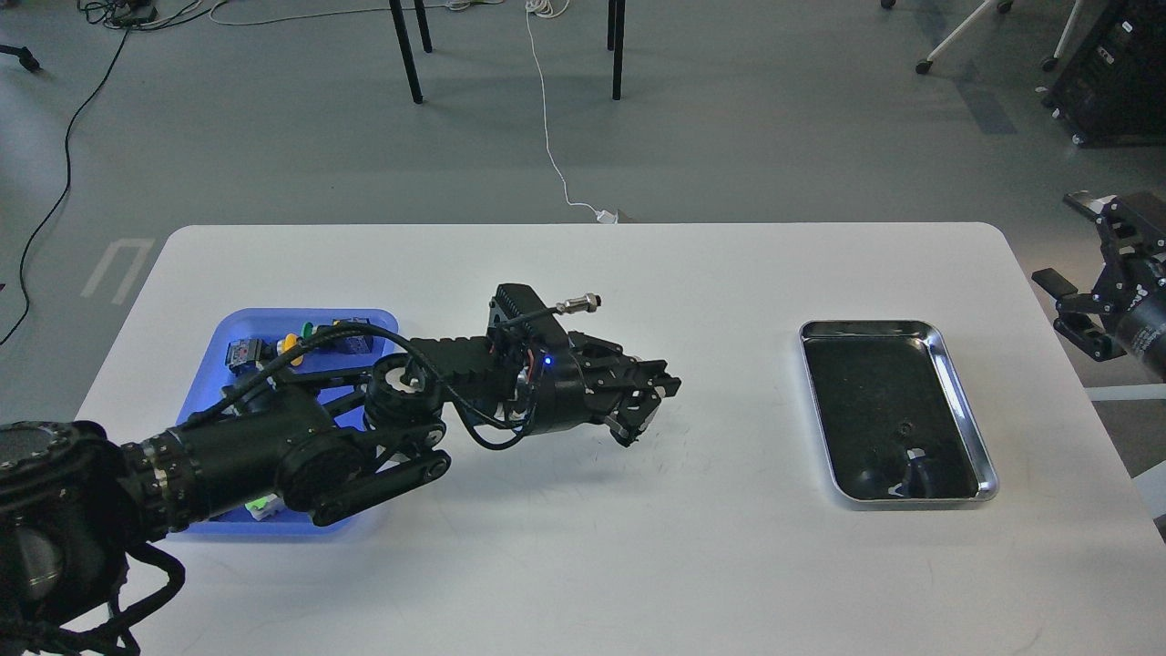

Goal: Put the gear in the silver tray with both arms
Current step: 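Carry the gear out and set it on the table center, then reach the right gripper toward the black gear on the table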

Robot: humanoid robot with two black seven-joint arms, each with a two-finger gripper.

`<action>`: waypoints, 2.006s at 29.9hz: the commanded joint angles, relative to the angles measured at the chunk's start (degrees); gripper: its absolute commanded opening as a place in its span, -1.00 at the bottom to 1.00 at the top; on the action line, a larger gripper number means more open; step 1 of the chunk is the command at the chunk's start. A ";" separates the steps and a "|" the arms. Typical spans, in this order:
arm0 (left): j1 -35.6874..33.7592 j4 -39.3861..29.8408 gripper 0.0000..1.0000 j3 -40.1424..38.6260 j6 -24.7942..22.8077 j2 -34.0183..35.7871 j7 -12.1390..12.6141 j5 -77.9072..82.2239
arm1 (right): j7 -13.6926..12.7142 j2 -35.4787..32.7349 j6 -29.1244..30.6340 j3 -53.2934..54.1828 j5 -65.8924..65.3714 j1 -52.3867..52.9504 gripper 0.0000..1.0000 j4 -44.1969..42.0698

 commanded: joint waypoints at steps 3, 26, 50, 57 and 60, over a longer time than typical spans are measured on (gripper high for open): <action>0.02 8.38 -0.71 0.66 0.25 -5.76 -0.03 0.61 | -0.01 -1.04 -0.09 -0.11 0.05 -0.97 0.94 0.32; 0.99 10.85 -0.04 0.66 0.16 -5.76 0.50 0.00 | -0.54 -1.04 -0.89 -0.11 -0.03 -1.15 0.94 1.29; -8.33 6.20 0.92 -16.64 -11.78 8.38 0.15 -80.91 | -10.03 2.47 0.26 -3.88 -5.55 18.61 0.94 7.97; -8.24 6.11 0.95 -23.94 -14.52 14.36 0.32 -100.80 | -9.59 9.85 0.26 -33.73 -14.18 43.81 0.94 7.79; -7.54 6.02 0.95 -27.36 -14.60 15.60 0.41 -105.29 | -8.89 14.68 1.13 -43.85 -14.62 52.36 0.96 7.36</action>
